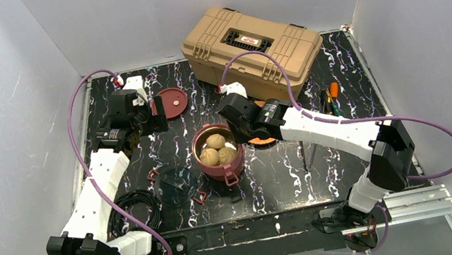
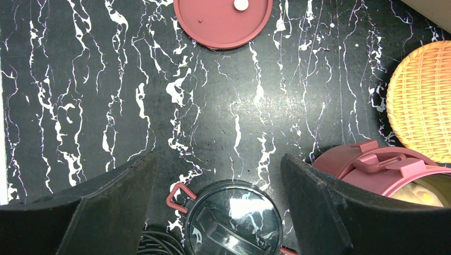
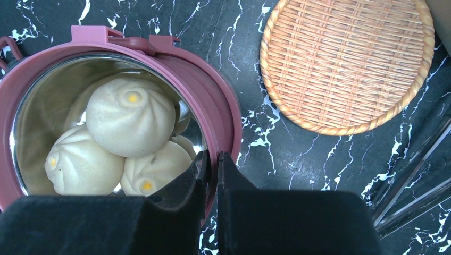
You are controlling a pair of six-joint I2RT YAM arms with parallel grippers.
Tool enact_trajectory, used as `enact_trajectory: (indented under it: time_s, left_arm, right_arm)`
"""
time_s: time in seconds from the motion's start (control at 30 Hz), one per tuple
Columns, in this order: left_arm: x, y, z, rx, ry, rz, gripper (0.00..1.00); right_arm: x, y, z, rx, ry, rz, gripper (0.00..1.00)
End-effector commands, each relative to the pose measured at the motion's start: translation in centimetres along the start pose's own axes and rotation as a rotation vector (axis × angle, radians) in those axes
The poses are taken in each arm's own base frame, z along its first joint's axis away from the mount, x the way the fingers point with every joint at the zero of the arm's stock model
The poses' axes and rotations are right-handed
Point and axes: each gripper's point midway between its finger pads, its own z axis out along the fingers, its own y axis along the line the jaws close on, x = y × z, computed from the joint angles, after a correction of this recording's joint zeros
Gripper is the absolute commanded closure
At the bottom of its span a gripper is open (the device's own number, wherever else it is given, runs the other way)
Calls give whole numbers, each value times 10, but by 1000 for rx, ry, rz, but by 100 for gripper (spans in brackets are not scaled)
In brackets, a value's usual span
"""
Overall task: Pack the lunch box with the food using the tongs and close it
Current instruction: Place the packing box into the packing box.
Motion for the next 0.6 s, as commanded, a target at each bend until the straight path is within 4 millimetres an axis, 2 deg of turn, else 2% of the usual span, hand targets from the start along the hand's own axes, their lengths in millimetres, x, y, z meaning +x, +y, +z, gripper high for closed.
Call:
enact_trajectory:
  time_s: [0.0,0.2,0.57]
  left_arm:
    - [0,0,-2,6,5,-5,15]
    - [0,-2,-2,13,6,-8,15]
    - [0,-4,-3,24,7,-13,15]
  right_arm:
    - [-18,0,-8,44,-59,16,99]
    - [-24,-13,-15,102,-90,21,99]
    - [-24,-13,-6,123,-94,25,99]
